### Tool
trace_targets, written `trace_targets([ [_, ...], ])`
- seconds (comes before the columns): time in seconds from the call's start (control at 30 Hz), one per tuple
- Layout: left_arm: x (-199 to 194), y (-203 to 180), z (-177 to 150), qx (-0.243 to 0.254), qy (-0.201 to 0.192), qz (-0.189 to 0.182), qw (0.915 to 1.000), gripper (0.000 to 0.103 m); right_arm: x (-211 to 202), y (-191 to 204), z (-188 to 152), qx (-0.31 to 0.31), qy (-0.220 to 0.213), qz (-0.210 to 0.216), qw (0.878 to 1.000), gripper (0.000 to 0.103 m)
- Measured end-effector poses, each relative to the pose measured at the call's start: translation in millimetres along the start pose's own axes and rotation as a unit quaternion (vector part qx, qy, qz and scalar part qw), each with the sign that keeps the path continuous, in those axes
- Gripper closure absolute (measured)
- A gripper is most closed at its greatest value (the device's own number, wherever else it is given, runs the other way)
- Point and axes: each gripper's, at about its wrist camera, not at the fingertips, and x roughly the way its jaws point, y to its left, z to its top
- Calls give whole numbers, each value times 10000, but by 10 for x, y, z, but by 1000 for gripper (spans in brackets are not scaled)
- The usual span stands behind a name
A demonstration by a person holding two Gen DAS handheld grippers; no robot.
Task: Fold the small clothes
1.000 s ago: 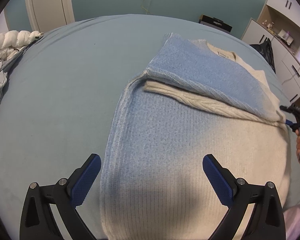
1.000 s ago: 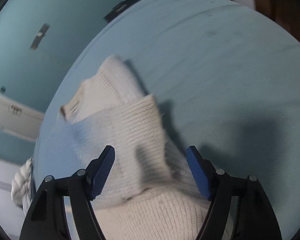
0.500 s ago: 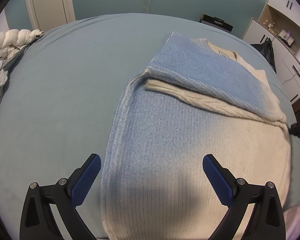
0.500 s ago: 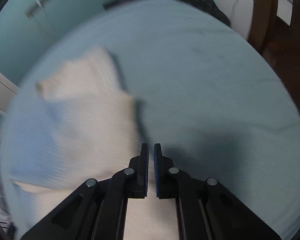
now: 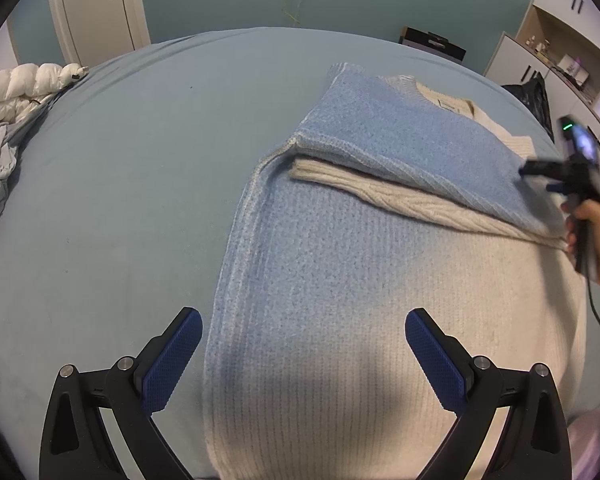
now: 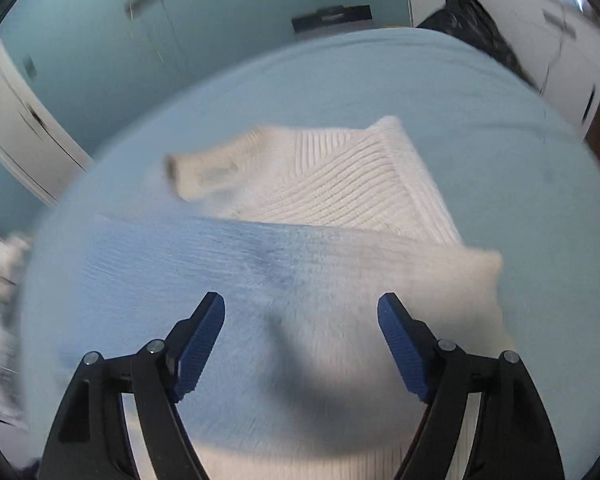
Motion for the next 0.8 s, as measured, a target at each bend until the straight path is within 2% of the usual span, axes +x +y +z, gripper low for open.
trace_targets([
  [0.03, 0, 1, -2, -2, 10, -26, 10000, 0, 131, 11, -6, -186, 126, -526, 9984, 29],
  [0.07, -2, 0, -2, 6, 8, -45, 10000, 0, 328, -14, -52, -327, 373, -856, 9951, 29],
  [0.13, -5, 6, 4, 11, -10, -37, 10000, 0, 319, -196, -135, -450, 246, -749, 9959, 23],
  [0.2, -2, 16, 9, -7, -10, -56, 10000, 0, 237, -316, -67, -584, 115, -995, 9933, 22],
  [0.27, 8, 20, 8, -29, 14, -99, 9999, 0, 73, -543, 32, -268, -267, -1162, 9925, 22],
  [0.33, 22, 32, 12, -61, 33, -133, 9999, 0, -155, -1030, 56, 563, -751, -558, 9940, 22],
  [0.37, 28, 37, 13, -73, 35, -135, 9999, 0, -183, -1291, 47, 1003, -776, -333, 9914, 22],
  [0.4, 33, 41, 17, -76, 35, -134, 9999, 0, -100, -1379, 85, 1279, -699, -231, 9890, 22],
  [0.47, 44, 37, 19, -77, 36, -111, 9999, 0, 83, -1710, 25, 1760, -171, 191, 9841, 22],
  [0.53, 61, 31, 14, -70, 49, -70, 9999, 0, 381, -1843, 6, 1878, 448, 644, 9791, 23],
  [0.6, 84, 22, 13, -62, 72, -20, 10000, 0, 425, -1906, -132, 1745, 530, 722, 9806, 27],
  [0.63, 98, 14, 12, -48, 82, 7, 10000, 0, 453, -1878, -170, 1594, 482, 719, 9834, 32],
  [0.67, 111, 9, 13, -31, 91, 31, 9999, 0, 476, -1824, -209, 1351, 446, 639, 9878, 52],
  [0.73, 129, -4, 5, 7, 100, 94, 9999, 0, 350, -1707, -200, 1045, 84, 539, 9930, 76],
  [0.77, 137, -15, 2, 31, 102, 125, 9999, 0, 271, -1691, -205, 988, -192, 176, 9948, 98],
  [0.8, 140, -20, 2, 48, 106, 138, 9998, 0, 240, -1721, -209, 1025, -325, -131, 9941, 98],
])
